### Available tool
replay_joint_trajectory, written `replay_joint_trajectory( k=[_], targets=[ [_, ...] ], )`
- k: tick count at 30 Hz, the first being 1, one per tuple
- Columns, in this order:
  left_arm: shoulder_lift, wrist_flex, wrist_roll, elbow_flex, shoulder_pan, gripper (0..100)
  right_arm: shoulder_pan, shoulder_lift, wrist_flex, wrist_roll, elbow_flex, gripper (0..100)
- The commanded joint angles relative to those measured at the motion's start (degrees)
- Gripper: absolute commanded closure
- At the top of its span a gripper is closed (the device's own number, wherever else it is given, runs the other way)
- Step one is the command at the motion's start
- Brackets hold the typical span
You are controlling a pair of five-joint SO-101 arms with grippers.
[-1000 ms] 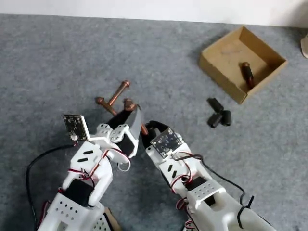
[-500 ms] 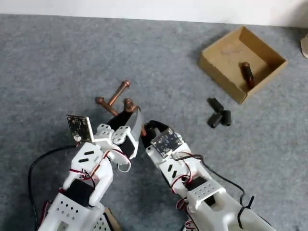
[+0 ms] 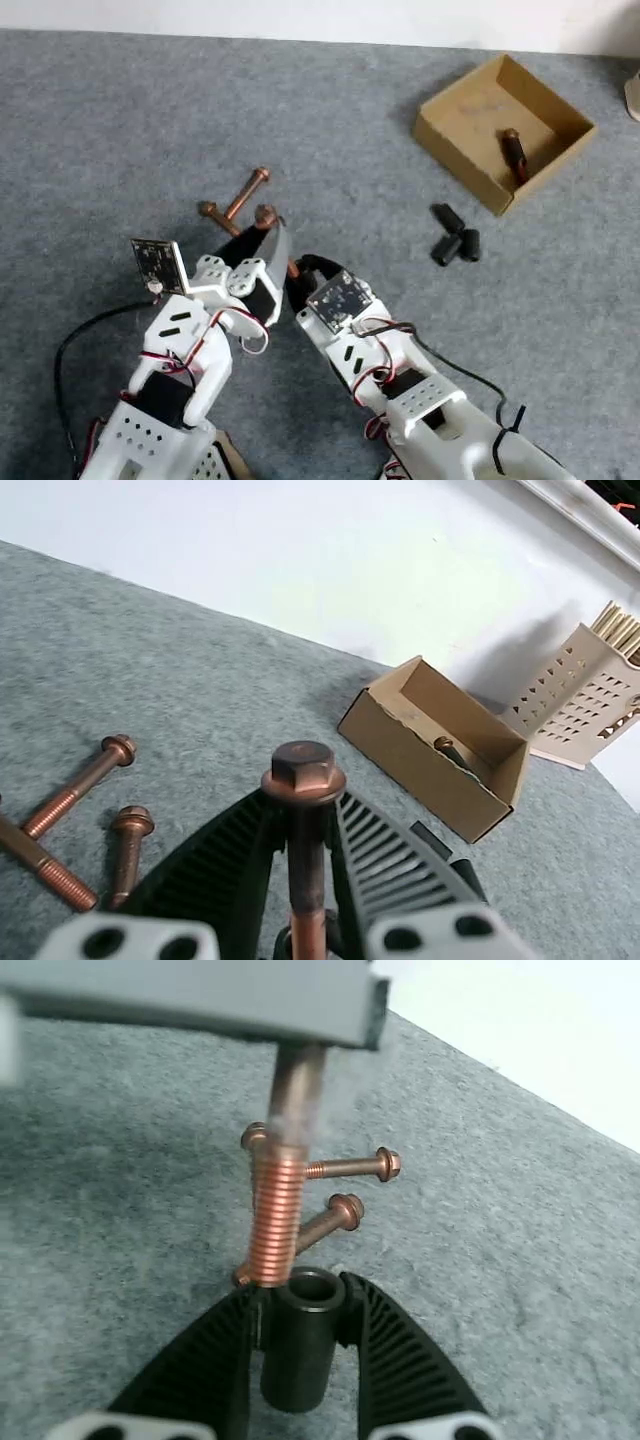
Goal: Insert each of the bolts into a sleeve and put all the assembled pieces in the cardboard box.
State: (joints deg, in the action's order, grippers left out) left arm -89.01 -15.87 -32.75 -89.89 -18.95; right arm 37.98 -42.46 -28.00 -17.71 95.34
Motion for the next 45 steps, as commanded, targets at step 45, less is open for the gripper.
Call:
replay_joint_trajectory(
  k=[45],
  targets=[
    [20.7, 11.2, -0.6, 8.6, 0.7, 99, 0.2, -1.9, 0.1, -0.2, 7.1, 99.4]
  ],
)
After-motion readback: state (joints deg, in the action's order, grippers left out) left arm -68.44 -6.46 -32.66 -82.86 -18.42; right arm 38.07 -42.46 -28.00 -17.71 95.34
